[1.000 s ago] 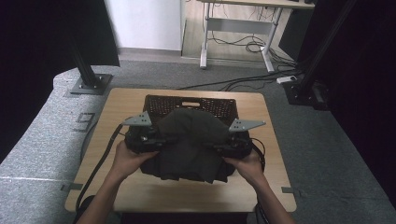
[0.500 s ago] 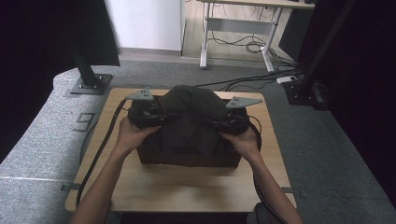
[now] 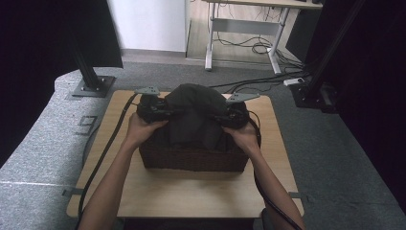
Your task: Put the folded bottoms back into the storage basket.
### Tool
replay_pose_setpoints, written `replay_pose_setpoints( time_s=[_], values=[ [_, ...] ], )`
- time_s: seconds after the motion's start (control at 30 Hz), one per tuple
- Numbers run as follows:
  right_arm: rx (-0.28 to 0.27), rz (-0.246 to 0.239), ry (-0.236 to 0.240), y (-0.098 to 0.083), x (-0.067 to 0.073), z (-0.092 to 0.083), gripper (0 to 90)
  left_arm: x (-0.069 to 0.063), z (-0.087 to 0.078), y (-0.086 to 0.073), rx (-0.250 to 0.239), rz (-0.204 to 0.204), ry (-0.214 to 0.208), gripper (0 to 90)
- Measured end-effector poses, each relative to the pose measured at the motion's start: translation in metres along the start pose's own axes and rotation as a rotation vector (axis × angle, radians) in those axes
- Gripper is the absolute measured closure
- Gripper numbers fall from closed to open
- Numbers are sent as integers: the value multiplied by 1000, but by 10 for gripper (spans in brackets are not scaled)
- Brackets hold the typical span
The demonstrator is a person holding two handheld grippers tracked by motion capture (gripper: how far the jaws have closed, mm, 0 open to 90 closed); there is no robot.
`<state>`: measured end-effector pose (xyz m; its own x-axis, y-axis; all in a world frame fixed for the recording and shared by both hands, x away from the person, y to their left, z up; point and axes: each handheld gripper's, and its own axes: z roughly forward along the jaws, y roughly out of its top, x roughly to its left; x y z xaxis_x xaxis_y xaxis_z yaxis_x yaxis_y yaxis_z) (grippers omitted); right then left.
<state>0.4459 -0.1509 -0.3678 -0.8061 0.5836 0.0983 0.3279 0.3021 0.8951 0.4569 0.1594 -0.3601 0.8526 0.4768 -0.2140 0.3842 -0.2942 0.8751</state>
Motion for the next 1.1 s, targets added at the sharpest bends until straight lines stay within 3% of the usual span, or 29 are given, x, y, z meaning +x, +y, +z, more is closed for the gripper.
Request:
replay_pose_setpoints(
  time_s=[0.23, 0.47, 0.67, 0.8, 0.9, 1.1],
  values=[
    [56, 26, 5, -13, -6, 23, 677, 16, 9, -17, 62, -41, 24, 656],
    [103, 64, 20, -16, -9, 44, 676, 26, 9, -24, 99, -76, 57, 656],
    [157, 98, -8, -26, -22, 48, 675, 33, 36, -27, 141, -105, 50, 656],
    [215, 108, -57, -37, -34, 42, 675, 31, 65, -33, 197, -111, 33, 655],
    [255, 132, -82, -44, -41, 39, 675, 31, 75, -37, 217, -127, 31, 653],
    [306, 147, -74, -41, -37, 58, 664, 32, 62, -38, 293, -111, 101, 652]
  ],
)
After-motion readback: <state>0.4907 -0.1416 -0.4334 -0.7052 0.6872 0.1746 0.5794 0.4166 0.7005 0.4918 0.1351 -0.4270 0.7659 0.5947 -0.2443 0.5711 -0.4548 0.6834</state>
